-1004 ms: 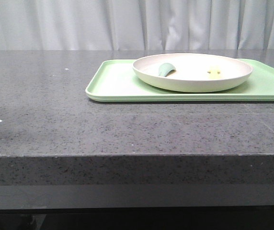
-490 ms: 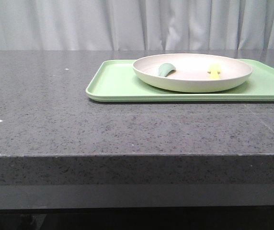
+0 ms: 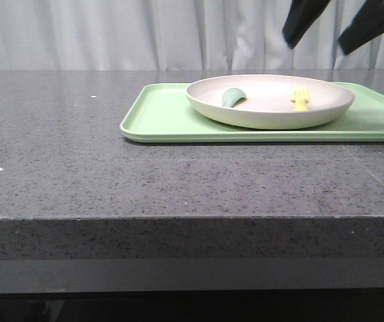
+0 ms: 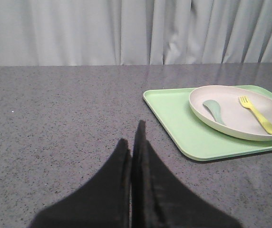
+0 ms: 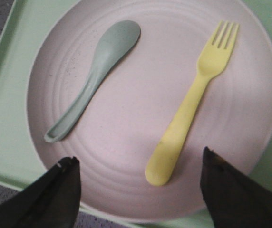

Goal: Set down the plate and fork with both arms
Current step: 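Move the right gripper above the yellow fork on the plate, then lower the right gripper and grasp the yellow fork handle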

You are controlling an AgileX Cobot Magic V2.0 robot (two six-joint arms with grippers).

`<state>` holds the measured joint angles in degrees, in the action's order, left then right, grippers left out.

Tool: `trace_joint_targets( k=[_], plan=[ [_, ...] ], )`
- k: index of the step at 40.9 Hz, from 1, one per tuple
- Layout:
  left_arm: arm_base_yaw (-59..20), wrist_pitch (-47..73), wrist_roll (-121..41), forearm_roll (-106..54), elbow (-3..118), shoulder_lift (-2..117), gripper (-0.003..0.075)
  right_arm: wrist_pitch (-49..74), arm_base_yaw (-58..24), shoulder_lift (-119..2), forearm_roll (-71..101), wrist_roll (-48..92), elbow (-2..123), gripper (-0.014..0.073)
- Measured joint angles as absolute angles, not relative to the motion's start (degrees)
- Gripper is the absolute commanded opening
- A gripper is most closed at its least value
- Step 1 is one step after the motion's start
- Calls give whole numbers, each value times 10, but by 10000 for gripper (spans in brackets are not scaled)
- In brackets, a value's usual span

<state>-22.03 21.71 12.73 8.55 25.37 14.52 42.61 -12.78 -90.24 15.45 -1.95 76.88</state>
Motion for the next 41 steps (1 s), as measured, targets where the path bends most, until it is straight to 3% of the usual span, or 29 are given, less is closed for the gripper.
trace_joint_targets(
  k=[12,28,37,41],
  plan=[
    [-220,217,127,86,253,145,-18,471,-128,-1035,124,-78,870,519],
    [-220,217,127,86,253,145,-18,481,-128,-1073,85,-116,887,510],
    [-220,217,127,86,253,145,-18,479,-128,-1076,83,-116,888,399],
    [-220,217,127,86,253,145,-18,478,-128,-1078,82,-116,889,290]
  ],
)
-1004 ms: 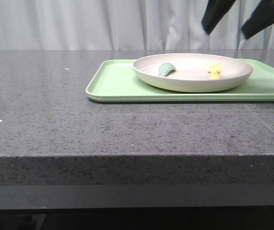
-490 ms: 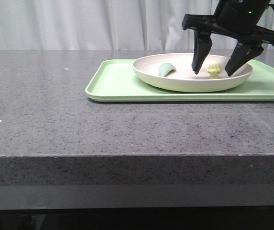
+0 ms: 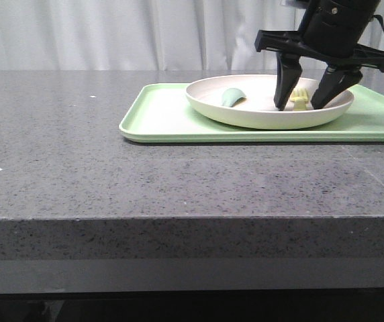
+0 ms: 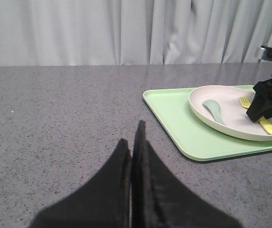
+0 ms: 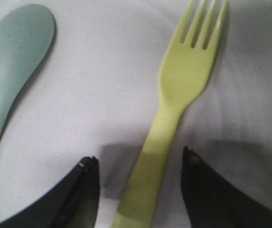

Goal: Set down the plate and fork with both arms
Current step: 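Lower the right gripper and grasp the yellow fork handle, then lift the fork and set it on the tray beside the plate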

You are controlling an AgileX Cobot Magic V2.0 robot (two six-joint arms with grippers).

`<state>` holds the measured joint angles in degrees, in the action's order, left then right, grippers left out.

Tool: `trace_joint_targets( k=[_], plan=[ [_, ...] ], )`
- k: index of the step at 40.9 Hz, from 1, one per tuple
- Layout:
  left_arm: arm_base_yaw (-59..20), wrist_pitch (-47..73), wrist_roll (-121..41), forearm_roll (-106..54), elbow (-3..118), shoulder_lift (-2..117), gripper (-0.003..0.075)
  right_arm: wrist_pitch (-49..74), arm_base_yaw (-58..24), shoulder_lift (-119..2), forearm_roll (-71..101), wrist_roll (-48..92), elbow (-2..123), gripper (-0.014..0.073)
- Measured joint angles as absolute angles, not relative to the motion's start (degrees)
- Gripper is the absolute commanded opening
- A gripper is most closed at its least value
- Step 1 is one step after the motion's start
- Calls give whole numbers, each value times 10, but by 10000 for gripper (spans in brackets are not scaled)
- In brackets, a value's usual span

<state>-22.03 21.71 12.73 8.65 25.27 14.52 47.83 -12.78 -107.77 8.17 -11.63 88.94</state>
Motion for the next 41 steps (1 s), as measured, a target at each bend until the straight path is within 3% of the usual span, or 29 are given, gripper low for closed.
trace_joint_targets(
  k=[9,13,28,41],
  plan=[
    [-220,217,127,86,253,145,-18,478,-128,-1079,83,-117,889,10],
    [-220,217,127,86,253,145,-18,478,-128,-1079,84,-117,891,-50],
    [-220,217,127,86,253,145,-18,482,-116,-1033,84,-117,909,-58],
    [-220,217,127,86,253,145,-18,500,-26,-1000,82,-78,911,-58]
  ],
)
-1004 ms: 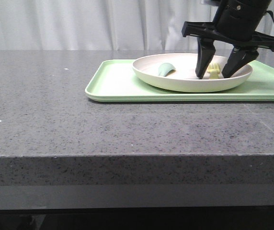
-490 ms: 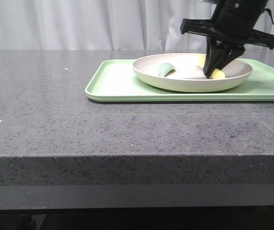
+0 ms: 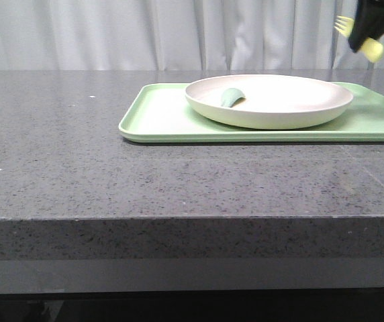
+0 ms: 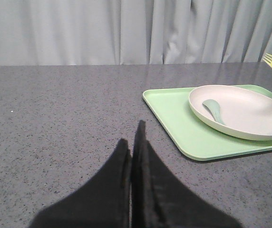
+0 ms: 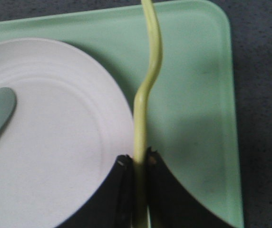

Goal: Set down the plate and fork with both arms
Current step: 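Lift the fork and set it on the tray beside the plate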

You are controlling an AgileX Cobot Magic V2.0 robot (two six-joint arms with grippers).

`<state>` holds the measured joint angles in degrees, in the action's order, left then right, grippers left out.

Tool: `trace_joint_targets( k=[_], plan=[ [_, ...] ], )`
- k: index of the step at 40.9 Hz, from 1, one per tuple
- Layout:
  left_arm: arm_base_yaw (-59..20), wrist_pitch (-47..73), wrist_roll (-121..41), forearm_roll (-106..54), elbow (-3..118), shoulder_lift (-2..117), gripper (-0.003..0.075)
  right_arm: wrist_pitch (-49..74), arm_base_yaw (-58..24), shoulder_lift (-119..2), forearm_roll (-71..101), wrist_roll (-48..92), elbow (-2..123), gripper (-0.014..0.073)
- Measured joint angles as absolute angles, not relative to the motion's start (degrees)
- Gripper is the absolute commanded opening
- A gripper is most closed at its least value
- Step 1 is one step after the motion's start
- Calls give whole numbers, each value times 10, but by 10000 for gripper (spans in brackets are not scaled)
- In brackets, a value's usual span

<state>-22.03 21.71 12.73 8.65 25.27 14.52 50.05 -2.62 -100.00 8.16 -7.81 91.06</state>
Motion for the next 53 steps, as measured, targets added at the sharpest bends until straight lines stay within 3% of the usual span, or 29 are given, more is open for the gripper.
trace_joint_targets(
  k=[22,37,41,48,53],
  plan=[
    [-220,217,127,86,253,145,-18,509,-4,-1093,76,-63,911,-41],
    [-220,217,127,86,253,145,-18,519,1,-1093,71,-63,911,269],
    [-220,217,127,86,253,145,-18,520,1,-1092,71,-63,911,311],
    [-220,217,127,86,253,145,-18,522,1,-1056,70,-62,911,297],
    [-220,217,127,86,253,145,-18,523,1,-1015,70,-62,911,178]
  ],
)
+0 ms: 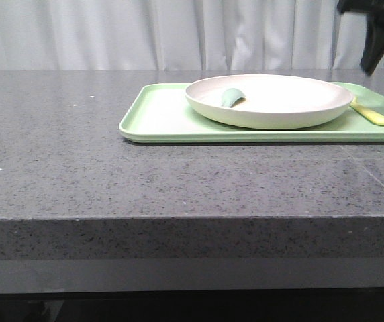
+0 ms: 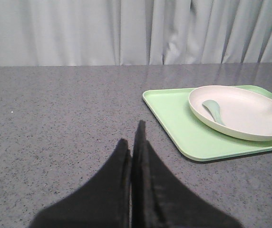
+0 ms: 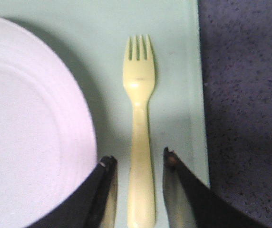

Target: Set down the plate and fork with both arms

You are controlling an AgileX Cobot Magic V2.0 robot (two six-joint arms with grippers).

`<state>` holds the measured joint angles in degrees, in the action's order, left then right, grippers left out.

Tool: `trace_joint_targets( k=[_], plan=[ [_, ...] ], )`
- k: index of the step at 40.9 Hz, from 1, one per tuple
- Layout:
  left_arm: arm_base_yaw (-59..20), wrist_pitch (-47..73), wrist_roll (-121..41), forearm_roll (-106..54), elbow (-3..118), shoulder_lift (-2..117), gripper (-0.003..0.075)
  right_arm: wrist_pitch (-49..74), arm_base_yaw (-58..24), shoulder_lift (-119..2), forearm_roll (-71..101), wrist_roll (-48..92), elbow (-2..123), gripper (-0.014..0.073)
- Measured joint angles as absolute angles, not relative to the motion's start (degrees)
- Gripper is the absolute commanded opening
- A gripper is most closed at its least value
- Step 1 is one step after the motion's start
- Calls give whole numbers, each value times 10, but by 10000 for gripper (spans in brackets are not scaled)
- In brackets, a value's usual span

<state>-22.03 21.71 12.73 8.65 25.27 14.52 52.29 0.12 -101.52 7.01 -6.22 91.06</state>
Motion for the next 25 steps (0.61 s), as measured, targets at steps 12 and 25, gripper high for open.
trace_joint_targets(
  k=[12,25],
  plan=[
    [-220,217,127,86,253,145,-18,551,1,-924,70,-43,903,-67],
    [-220,217,127,86,253,145,-18,472,1,-713,70,-13,705,-67]
  ],
)
